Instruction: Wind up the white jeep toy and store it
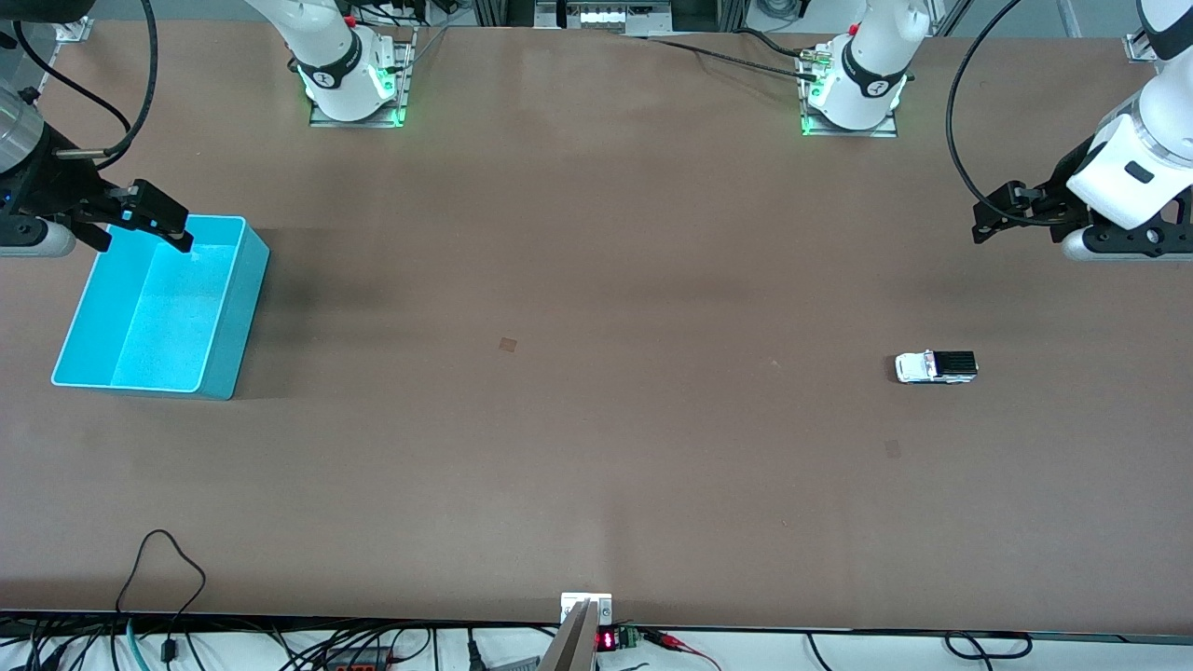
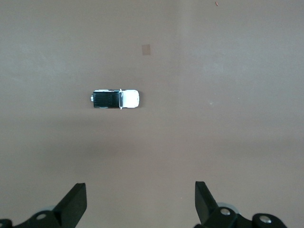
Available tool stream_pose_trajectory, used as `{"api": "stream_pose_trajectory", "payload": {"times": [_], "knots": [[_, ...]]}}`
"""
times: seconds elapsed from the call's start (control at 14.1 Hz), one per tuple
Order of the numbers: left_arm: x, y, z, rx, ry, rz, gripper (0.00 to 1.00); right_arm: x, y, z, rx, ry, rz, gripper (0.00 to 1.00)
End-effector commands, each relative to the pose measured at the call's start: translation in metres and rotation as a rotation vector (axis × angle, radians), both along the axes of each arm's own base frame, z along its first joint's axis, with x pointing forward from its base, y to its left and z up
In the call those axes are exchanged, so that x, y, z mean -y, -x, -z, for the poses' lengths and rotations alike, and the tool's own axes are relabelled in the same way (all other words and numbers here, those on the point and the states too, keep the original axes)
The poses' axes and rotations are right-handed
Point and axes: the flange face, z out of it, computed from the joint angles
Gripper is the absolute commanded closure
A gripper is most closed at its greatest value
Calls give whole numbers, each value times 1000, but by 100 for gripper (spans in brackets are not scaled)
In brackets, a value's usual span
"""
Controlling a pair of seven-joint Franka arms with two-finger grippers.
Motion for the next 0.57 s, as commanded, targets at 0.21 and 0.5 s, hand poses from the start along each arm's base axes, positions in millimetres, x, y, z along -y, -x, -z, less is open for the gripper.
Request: {"api": "stream_pose_trajectory", "payload": {"times": [0.21,0.5], "knots": [[1,0,-3,-8,0,1,0,-4,4,-7,-1,6,-2,0],[0,0,2,-31,-2,-11,0,-5,3,-7,2,8,-5,0]]}}
